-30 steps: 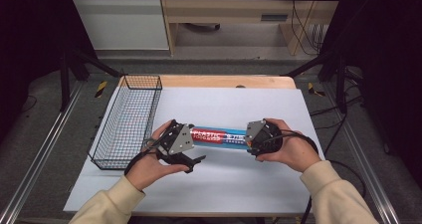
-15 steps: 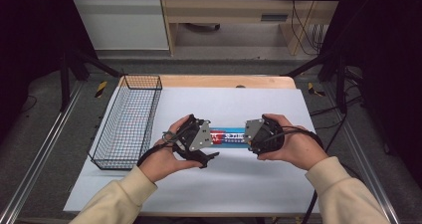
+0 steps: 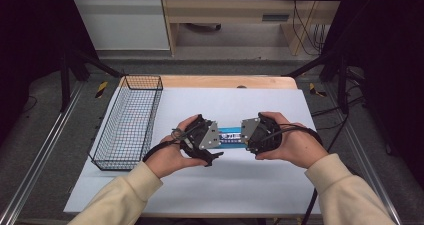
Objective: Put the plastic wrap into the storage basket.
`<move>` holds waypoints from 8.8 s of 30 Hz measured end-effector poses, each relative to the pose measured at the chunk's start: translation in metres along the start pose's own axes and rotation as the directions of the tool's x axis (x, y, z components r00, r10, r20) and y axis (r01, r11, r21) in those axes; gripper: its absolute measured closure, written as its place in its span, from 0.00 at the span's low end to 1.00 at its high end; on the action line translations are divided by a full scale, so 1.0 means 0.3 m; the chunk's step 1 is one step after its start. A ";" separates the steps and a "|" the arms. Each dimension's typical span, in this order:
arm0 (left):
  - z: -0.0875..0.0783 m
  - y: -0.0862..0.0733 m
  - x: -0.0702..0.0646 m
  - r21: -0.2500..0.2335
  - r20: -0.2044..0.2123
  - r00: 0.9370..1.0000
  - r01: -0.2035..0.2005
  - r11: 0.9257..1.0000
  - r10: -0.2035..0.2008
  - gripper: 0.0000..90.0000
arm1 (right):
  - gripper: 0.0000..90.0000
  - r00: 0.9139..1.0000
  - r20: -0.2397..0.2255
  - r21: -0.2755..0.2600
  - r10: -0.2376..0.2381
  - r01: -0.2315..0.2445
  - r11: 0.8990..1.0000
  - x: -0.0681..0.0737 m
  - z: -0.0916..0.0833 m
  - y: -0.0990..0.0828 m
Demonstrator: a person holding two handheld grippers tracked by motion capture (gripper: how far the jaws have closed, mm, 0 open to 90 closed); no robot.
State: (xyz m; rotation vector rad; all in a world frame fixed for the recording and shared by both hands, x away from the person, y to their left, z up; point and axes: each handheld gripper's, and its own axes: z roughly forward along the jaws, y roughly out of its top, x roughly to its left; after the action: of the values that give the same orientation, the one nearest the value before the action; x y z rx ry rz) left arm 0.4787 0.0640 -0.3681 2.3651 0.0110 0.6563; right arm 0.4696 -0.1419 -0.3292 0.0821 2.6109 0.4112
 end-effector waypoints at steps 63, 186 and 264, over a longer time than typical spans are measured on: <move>-0.001 -0.083 -0.045 0.183 -0.045 0.998 -0.024 0.983 0.033 0.32 | 0.08 0.993 0.107 0.004 0.054 -0.054 0.999 0.029 -0.045 -0.144; -0.552 -0.386 -0.037 0.220 -0.586 0.782 0.404 0.888 -0.211 0.33 | 0.14 0.648 0.490 -0.114 0.583 -0.615 0.780 0.265 0.229 -0.401; -0.405 -0.525 0.092 0.425 -0.664 0.654 0.729 0.537 -0.363 0.34 | 0.10 0.630 0.466 -0.148 0.622 -0.637 0.756 0.258 0.218 -0.410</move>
State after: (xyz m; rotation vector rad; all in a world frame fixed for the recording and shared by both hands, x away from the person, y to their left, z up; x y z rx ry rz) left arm 0.4724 0.2646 -0.3739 2.4874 1.4552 1.0220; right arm 0.4352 -0.2311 -0.4568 1.0140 1.9980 0.5018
